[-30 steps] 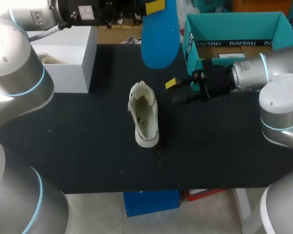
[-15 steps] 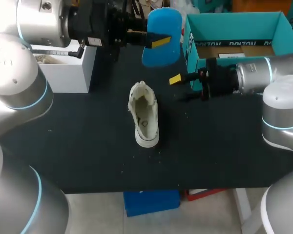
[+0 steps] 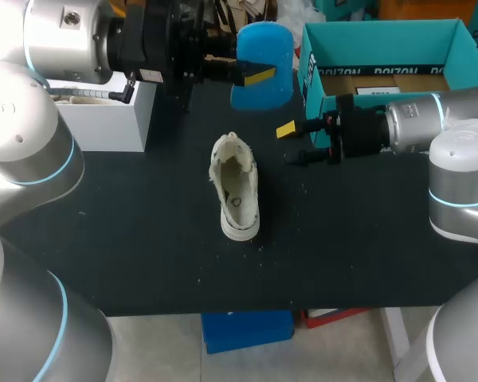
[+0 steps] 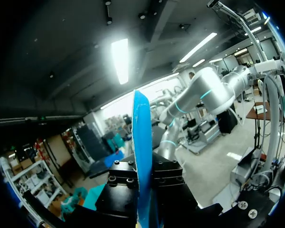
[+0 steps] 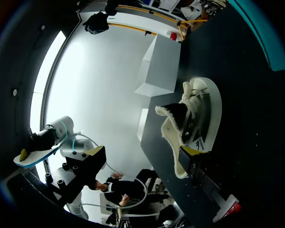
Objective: Take the shoe out of the shoebox, open the shoe tongue, remove and reinsert the insole, then place the shoe into the shoebox
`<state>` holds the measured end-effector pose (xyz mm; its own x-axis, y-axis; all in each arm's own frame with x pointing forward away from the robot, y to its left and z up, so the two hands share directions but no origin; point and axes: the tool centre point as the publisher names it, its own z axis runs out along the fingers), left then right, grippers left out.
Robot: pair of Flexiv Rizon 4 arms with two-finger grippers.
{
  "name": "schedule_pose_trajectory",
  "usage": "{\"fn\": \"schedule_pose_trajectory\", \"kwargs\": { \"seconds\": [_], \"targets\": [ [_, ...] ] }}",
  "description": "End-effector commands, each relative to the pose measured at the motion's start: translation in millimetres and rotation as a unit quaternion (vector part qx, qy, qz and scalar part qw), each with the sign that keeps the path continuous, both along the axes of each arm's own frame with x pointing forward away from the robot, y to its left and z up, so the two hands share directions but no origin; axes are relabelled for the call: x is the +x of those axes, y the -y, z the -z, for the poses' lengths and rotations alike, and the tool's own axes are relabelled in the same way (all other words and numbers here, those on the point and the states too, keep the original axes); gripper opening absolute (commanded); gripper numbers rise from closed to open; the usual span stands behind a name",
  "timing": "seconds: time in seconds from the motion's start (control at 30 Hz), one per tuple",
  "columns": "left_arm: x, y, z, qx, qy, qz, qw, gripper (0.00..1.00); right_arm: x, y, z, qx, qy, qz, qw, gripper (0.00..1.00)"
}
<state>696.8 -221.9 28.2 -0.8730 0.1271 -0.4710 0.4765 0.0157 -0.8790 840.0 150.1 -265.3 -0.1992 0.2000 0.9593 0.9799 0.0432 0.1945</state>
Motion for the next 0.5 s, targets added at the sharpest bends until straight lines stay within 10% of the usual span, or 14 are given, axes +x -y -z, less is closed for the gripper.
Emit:
{"fn": "schedule_pose_trajectory", "kwargs": {
  "seconds": [0.03,0.5],
  "targets": [
    [-37.4,4.8,16.1,-0.016,0.090,0.009,0.996,0.00,0.4,-1.2,0.8,0.000,0.000,0.001,1.000,1.00],
    [-84.0,-17.5,101.3,-0.014,0.195,0.033,0.980,0.00,0.4,-1.2,0.8,0.000,0.000,0.001,1.000,1.00]
  ]
}}
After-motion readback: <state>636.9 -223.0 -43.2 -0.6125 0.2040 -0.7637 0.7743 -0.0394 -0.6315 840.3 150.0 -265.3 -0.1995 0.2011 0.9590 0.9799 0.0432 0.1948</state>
